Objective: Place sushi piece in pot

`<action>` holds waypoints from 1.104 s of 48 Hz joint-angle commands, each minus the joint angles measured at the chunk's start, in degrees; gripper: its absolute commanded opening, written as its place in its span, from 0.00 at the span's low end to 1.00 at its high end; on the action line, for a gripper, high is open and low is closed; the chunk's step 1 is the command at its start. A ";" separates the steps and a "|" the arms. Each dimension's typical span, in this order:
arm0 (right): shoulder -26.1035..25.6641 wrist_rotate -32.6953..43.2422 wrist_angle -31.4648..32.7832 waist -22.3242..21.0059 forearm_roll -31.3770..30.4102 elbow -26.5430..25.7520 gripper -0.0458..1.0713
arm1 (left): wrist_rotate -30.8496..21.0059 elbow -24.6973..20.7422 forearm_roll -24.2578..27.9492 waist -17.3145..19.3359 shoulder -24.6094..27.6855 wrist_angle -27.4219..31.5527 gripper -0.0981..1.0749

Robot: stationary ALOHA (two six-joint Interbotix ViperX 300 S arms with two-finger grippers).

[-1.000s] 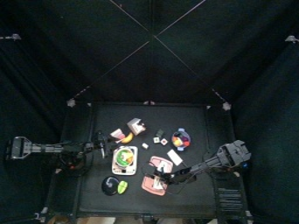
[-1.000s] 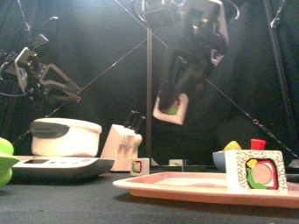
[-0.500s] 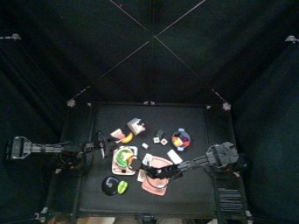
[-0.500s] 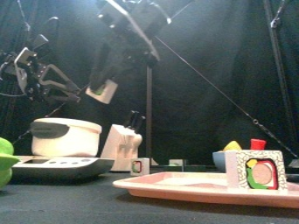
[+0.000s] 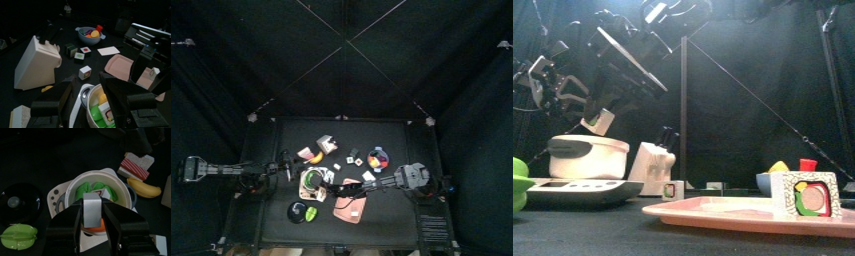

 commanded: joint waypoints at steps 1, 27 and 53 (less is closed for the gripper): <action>-1.58 0.00 -0.26 -0.35 0.26 -0.44 0.69 | 0.09 -0.88 -0.09 0.18 0.00 -0.26 0.77; -2.02 0.00 2.11 -0.53 0.44 -0.44 0.77 | 0.18 -0.79 -0.09 0.18 0.09 -0.26 0.77; -9.05 0.35 7.03 -0.09 4.57 5.54 0.77 | 0.18 -0.97 0.00 0.18 0.00 -0.26 0.77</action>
